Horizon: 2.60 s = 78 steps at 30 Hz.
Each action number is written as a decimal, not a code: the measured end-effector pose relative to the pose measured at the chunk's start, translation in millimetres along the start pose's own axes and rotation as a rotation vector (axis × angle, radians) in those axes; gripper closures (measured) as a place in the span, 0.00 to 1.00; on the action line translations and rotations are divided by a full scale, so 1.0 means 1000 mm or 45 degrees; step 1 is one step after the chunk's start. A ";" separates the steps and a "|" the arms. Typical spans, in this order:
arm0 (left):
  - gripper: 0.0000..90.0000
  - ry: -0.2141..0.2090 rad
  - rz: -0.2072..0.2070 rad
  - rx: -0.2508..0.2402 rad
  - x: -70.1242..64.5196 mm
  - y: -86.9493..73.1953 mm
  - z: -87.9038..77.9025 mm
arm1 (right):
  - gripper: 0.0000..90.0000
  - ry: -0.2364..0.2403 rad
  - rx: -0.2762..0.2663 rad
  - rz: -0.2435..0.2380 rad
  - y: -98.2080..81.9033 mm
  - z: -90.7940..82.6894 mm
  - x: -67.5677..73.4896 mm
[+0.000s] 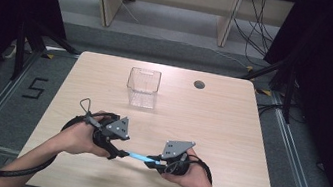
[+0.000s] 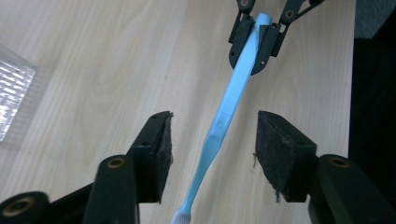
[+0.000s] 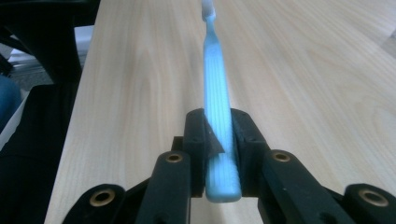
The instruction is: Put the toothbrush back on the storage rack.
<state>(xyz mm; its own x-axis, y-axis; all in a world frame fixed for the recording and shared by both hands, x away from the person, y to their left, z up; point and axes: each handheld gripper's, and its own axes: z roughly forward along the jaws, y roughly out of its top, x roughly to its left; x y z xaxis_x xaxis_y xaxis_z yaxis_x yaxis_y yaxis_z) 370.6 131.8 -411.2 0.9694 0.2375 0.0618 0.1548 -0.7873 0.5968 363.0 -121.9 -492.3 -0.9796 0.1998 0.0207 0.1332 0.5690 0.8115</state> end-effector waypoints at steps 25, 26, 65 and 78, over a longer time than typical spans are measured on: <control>0.42 0.190 -0.285 -0.412 0.005 -0.036 -0.016 | 0.87 -0.248 -0.143 0.116 -0.002 -0.026 -0.020; 0.43 0.183 -0.307 -0.433 0.005 -0.039 -0.013 | 0.87 -0.263 -0.147 0.112 -0.001 -0.028 -0.021; 0.43 0.108 -0.698 -0.716 0.027 -0.031 0.020 | 0.87 -0.397 -0.369 0.084 0.020 -0.033 -0.017; 0.43 0.080 -0.716 -0.792 0.027 -0.019 0.022 | 0.87 -0.391 -0.399 0.096 0.024 -0.031 -0.016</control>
<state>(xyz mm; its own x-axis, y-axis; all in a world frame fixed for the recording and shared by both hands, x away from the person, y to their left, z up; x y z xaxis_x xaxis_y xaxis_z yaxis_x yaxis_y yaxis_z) 398.5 140.6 -438.7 0.7639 0.5466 -0.3430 0.4603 -0.0892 0.8832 377.0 -136.6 -455.3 -0.8727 0.4857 -0.0496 0.1041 0.2844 0.9530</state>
